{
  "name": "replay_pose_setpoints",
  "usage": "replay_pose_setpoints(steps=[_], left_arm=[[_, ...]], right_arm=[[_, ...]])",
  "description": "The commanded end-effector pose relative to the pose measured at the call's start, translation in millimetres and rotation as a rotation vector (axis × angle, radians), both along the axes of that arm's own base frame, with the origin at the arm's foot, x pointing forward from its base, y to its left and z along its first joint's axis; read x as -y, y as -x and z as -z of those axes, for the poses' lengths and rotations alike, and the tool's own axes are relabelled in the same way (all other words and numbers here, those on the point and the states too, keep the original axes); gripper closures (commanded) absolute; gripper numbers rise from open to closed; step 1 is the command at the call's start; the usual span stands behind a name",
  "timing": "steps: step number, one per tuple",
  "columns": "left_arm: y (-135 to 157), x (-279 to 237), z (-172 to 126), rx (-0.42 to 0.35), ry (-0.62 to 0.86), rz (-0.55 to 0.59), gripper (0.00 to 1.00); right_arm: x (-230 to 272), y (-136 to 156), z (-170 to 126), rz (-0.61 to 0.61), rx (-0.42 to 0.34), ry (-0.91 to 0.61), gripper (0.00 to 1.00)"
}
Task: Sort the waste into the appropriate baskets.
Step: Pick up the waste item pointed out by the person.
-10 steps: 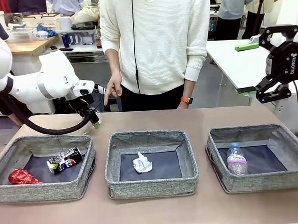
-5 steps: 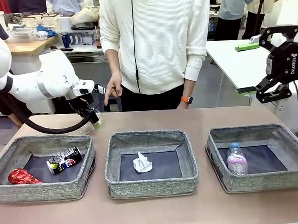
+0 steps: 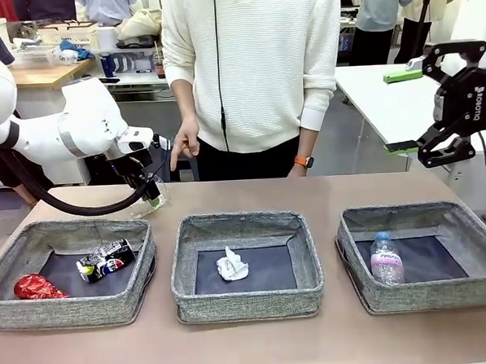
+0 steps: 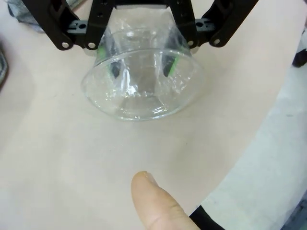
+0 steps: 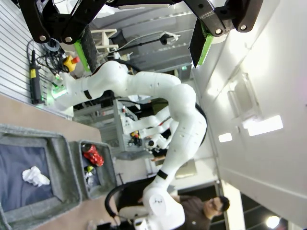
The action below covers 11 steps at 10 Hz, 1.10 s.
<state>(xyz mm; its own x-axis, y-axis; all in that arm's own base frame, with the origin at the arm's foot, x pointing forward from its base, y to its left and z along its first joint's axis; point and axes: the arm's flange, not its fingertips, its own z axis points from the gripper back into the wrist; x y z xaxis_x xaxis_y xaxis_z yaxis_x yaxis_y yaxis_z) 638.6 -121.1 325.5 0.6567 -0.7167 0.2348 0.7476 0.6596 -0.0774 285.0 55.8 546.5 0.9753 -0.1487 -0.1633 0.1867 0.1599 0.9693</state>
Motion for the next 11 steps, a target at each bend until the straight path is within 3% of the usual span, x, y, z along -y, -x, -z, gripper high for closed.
replay_pose_setpoints(steps=[1, 5, 7, 9, 10, 11], left_arm=[[1, 0, -2, -0.031, -0.023, -0.006, 0.62], [3, -2, -8, -0.043, -0.025, -0.033, 0.62], [8, -9, -29, -0.05, -0.007, -0.131, 0.62], [25, -10, -99, -0.058, 0.002, -0.426, 0.62], [38, -2, -135, -0.119, -0.003, -0.716, 0.62], [59, 8, -162, -0.181, 0.046, -0.833, 0.62]], right_arm=[[-2, -3, -1, -0.003, 0.027, -0.02, 0.0], [-2, -3, -1, -0.003, 0.027, -0.02, 0.0], [-2, -3, -1, -0.003, 0.027, -0.02, 0.0], [-2, -3, -1, -0.003, 0.027, -0.02, 0.0], [-2, -3, -1, -0.003, 0.027, -0.02, 0.0], [-2, -3, -1, -0.003, 0.027, -0.02, 0.0]])
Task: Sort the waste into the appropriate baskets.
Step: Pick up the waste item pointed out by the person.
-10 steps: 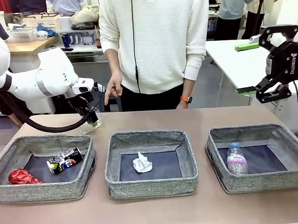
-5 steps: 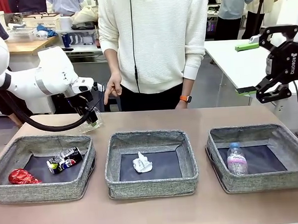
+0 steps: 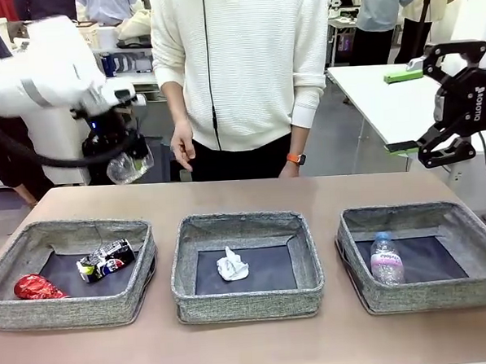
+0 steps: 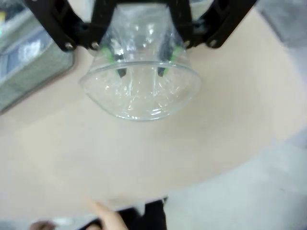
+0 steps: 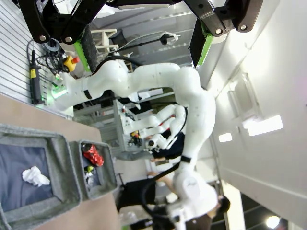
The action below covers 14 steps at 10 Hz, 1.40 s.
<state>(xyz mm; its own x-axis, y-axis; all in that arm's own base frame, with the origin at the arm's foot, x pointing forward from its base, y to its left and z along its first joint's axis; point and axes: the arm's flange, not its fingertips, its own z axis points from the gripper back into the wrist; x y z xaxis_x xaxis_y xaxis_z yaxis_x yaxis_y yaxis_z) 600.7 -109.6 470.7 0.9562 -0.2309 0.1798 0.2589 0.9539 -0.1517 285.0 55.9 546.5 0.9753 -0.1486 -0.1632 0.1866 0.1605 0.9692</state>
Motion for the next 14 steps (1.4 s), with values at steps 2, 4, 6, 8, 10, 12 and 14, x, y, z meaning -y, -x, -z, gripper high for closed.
replay_pose_setpoints(steps=[2, 4, 6, 8, 10, 12, 14], left_arm=[[78, 44, -44, -0.161, 0.104, -0.227, 0.62], [115, 57, -47, -0.056, 0.119, -0.201, 0.62], [86, 52, -62, -0.16, 0.067, -0.224, 0.62], [86, 52, -62, -0.16, 0.067, -0.224, 0.62], [87, 63, -50, -0.263, -0.041, -0.292, 0.62], [100, 105, -97, -0.237, -0.076, -0.41, 0.62], [134, 161, -149, -0.249, -0.088, -0.463, 0.62]], right_arm=[[-2, -3, -1, -0.003, 0.027, -0.021, 0.0], [-2, -3, -1, -0.003, 0.027, -0.021, 0.0], [-2, -3, -1, -0.003, 0.027, -0.021, 0.0], [-2, -3, -1, -0.003, 0.027, -0.021, 0.0], [-2, -3, -1, -0.003, 0.027, -0.021, 0.0], [-2, -3, -1, -0.003, 0.027, -0.021, 0.0], [-2, -3, -1, -0.003, 0.027, -0.021, 0.0]])
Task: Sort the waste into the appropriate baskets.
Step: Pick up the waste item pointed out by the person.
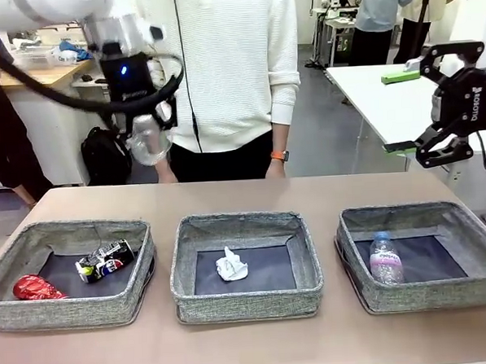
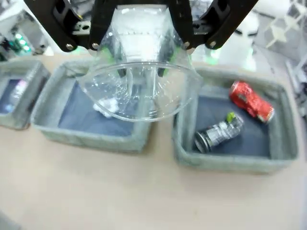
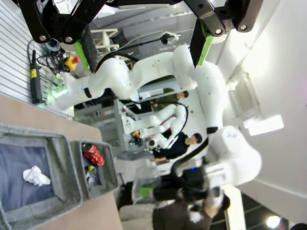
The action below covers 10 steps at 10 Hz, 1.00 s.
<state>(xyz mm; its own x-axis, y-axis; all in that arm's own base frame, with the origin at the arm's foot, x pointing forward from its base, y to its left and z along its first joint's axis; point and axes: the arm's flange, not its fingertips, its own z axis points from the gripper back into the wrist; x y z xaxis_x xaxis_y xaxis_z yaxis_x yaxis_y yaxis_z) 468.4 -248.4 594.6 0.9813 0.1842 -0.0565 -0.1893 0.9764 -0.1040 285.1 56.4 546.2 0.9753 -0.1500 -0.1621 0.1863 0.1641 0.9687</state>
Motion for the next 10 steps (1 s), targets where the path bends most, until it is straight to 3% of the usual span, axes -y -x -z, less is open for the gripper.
replay_pose_setpoints(steps=[1, 3, 5, 7, 9, 10], left_arm=[[14, 48, -47, -0.036, -0.019, -0.12, 0.62], [42, 97, -95, -0.054, -0.009, -0.141, 0.62], [48, 137, -128, -0.058, 0.053, -0.22, 0.62], [50, 159, -142, -0.03, 0.047, -0.216, 0.62], [39, 149, -146, -0.073, 0.074, -0.175, 0.62], [59, 153, -128, -0.038, 0.082, -0.199, 0.62]], right_arm=[[-2, -3, -1, -0.004, 0.027, -0.025, 0.0], [-2, -3, -1, -0.004, 0.027, -0.025, 0.0], [-2, -3, -1, -0.004, 0.027, -0.025, 0.0], [-2, -3, -1, -0.004, 0.027, -0.025, 0.0], [-2, -3, -1, -0.004, 0.027, -0.025, 0.0], [-2, -3, -1, -0.004, 0.027, -0.025, 0.0]])
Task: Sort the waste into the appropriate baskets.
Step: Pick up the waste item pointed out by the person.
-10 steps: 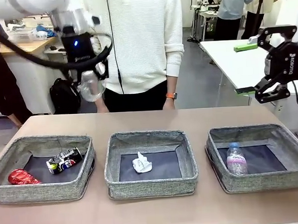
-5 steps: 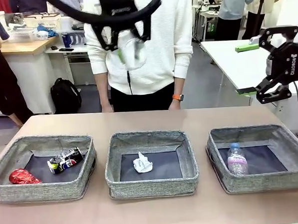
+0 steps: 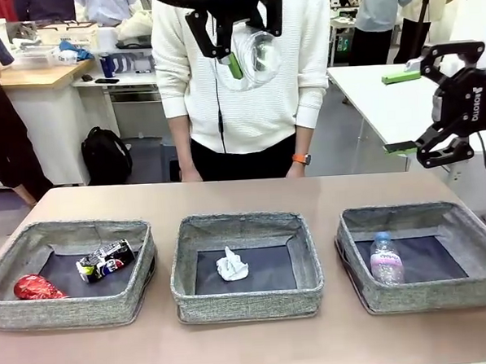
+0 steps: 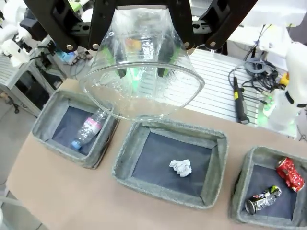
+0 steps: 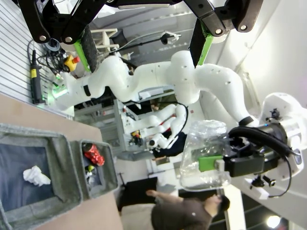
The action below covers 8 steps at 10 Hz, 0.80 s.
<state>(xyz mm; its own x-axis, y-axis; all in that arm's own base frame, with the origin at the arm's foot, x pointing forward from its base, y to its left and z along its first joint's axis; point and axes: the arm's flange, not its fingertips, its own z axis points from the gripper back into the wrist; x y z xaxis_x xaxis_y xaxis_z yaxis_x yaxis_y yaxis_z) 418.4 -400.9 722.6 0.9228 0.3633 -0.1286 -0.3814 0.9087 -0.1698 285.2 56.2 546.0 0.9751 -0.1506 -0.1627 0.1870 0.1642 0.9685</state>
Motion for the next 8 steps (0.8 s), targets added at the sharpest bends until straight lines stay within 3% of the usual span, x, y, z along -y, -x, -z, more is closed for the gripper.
replay_pose_setpoints(steps=[1, 8], left_arm=[[9.1, 0.2, -0.3, 0.012, -0.004, -0.003, 0.62], [9.1, 0.2, -0.3, 0.012, -0.004, -0.003, 0.62]], right_arm=[[-2.0, -2.9, -1.5, -0.005, 0.027, -0.025, 0.0], [-2.0, -2.9, -1.5, -0.005, 0.027, -0.025, 0.0]])
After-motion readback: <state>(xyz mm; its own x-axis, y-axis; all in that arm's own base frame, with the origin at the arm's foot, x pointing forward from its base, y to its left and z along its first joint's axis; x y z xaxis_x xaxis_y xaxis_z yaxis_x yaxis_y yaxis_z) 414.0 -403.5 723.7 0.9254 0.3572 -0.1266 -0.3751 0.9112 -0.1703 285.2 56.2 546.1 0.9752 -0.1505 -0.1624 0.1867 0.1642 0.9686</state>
